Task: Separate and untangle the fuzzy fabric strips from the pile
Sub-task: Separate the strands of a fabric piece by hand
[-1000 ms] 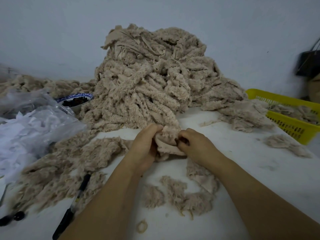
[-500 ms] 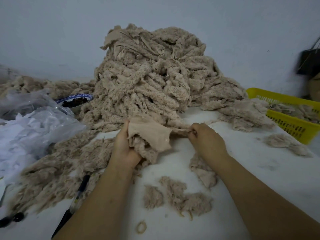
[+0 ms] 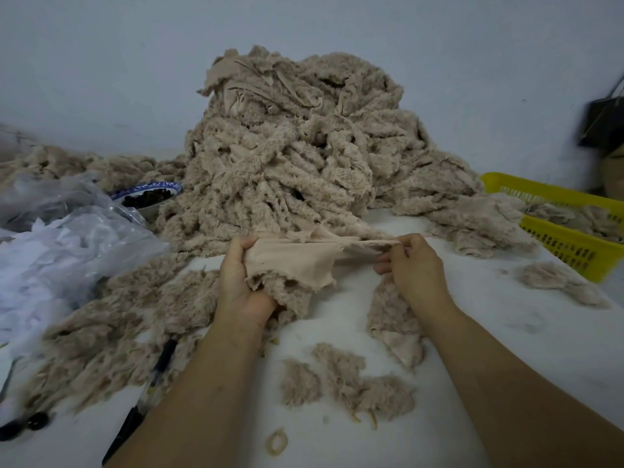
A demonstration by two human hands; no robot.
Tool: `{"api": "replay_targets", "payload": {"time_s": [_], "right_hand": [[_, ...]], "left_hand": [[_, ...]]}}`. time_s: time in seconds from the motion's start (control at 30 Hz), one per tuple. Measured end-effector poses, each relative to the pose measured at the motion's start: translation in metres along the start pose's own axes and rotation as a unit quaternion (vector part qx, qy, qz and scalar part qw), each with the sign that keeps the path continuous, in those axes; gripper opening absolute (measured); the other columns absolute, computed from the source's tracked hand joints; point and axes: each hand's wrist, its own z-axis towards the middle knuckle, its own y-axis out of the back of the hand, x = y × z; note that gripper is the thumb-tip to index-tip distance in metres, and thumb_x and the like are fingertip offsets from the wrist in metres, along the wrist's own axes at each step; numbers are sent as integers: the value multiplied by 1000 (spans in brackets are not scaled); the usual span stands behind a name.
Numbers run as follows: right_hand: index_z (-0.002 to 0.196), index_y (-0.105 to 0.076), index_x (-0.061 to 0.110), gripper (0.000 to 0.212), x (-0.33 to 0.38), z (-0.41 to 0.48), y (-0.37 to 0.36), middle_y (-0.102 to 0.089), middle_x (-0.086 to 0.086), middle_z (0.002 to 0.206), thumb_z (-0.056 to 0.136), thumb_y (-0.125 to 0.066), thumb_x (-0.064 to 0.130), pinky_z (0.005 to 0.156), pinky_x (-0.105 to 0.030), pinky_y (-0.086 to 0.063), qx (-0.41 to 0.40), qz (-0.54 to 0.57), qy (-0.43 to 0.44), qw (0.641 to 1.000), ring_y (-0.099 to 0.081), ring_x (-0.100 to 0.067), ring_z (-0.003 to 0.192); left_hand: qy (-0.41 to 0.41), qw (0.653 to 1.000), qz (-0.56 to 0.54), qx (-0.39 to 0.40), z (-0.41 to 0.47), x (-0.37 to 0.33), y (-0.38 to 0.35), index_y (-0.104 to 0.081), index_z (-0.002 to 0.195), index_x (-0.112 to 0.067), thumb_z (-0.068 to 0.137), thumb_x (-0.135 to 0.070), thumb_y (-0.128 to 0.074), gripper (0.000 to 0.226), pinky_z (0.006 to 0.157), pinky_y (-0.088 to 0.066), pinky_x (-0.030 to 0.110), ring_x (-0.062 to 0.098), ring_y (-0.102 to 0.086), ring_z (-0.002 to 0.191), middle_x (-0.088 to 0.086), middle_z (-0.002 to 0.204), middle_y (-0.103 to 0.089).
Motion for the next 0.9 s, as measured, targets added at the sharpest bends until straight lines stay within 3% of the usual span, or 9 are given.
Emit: {"api": "replay_targets", "payload": {"time_s": [0.1,0.23,0.3,0.4,0.57,0.67,0.7,0.8,0.9], "right_hand": [[91,-52,17,18,0,3,-2,-72,-8,89,104,-40,14,50,-23,-52,-22,88,-48,995,-69,-9,65],[103,-54,8,17,0,9,7,-72,-8,84,104,-38,13,56,-33,-56,-74,168,-93,978,-70,-16,59],[94,-53,15,16,2,8,7,-71,-9,89,104,-40,12,56,-30,-56,-59,129,-54,988,-72,-16,66],[87,-50,21,20,4,2,-2,-71,-7,90,104,-41,13,58,-30,-55,-25,96,-39,994,-72,-17,71],[88,-53,20,18,4,0,6,-68,-7,94,103,-43,22,64,-27,-50,-8,54,-39,998,-65,-12,73],[106,-54,20,12,9,-8,2,-55,-4,106,98,-48,26,60,-27,-40,-14,-80,61,995,-54,-8,74],[117,-53,21,20,11,-10,-1,-48,-2,115,97,-50,26,62,-27,-40,-18,-116,115,986,-52,-5,75],[139,-44,30,43,20,-21,-14,-33,8,141,97,-53,24,76,-24,-45,70,-148,233,959,-55,-2,83],[143,-39,37,47,18,-30,-28,-42,19,144,99,-53,25,94,-23,-45,222,-119,236,938,-55,-4,110]], "left_hand": [[5,1000,4,-25,-5,1,-5,-66,77,-10,88,-21,-55,19,69,-61,44,28,-72,68,12,78,-70],[-31,997,-35,-57,0,-4,4,-60,51,-18,89,-20,-53,39,60,-59,36,19,-66,54,3,61,-62],[-17,998,-27,-53,-2,0,0,-60,49,-20,88,-21,-54,40,57,-57,32,17,-64,51,2,59,-60],[13,1000,-19,-15,-6,5,-5,-67,61,-16,77,-20,-61,17,68,-60,35,20,-68,61,4,68,-65],[14,999,-22,29,-5,3,1,-65,43,-16,96,-26,-41,59,58,-58,29,15,-66,52,0,51,-61],[57,997,37,31,-8,8,-9,-75,67,-11,83,-25,-54,30,65,-59,35,22,-68,65,8,71,-67],[66,996,51,31,-9,9,-11,-77,72,-11,78,-25,-58,24,67,-59,36,24,-68,67,9,75,-68],[89,992,58,66,-14,9,-15,-78,72,-8,72,-23,-60,24,62,-60,34,24,-69,64,12,75,-69],[136,982,80,107,-21,14,-20,-77,82,-2,74,-18,-58,26,60,-59,31,23,-70,64,14,76,-70]]}}
